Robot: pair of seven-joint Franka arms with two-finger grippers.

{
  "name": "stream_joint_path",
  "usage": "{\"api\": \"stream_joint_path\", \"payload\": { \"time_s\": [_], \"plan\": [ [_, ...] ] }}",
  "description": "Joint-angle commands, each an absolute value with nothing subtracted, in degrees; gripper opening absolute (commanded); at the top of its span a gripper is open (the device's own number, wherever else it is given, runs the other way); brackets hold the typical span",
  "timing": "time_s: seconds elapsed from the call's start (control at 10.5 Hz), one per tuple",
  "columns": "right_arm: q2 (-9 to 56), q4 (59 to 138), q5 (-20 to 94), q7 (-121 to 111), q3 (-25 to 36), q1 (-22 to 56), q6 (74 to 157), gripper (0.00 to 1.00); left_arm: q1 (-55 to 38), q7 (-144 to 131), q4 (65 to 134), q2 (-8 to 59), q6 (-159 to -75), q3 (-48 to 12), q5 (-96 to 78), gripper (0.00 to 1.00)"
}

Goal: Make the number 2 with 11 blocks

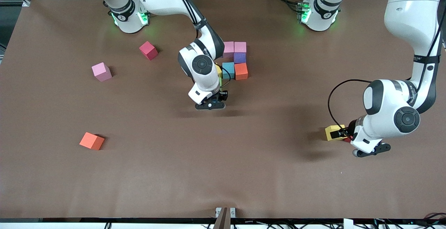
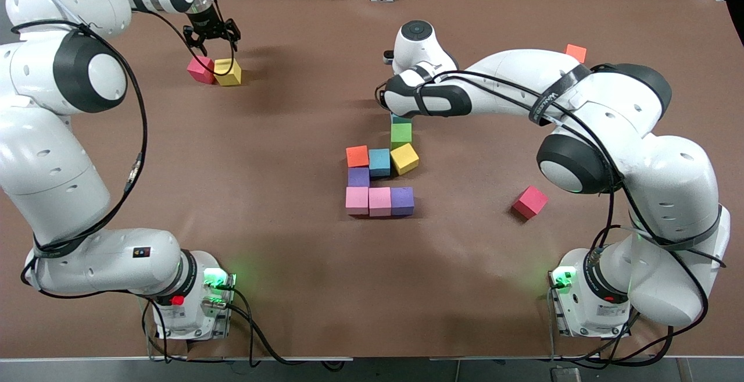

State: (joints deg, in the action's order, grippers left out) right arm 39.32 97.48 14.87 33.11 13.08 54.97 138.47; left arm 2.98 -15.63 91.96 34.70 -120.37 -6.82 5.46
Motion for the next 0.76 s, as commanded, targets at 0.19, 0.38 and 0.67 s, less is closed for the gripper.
{"api": "stream_joint_path", "payload": {
  "time_s": [0.19, 0.38, 0.67],
  "plan": [
    [38.23, 101.50, 15.21, 33.75, 12.57, 55.72, 141.14, 0.00, 3.25, -13.18, 92.81, 36.12, -121.90, -7.12, 10.28, 1.00],
    [38.41, 102.39, 15.21, 33.75, 12.57, 55.90, 142.47, 0.00, 3.25, -13.18, 92.90, 36.74, -123.13, -7.21, 10.28, 1.00],
    [38.32, 102.39, 15.21, 33.75, 12.57, 55.90, 141.95, 1.00, 3.16, -13.27, 92.81, 37.70, -124.27, -7.21, 9.76, 1.00]
  ]
}}
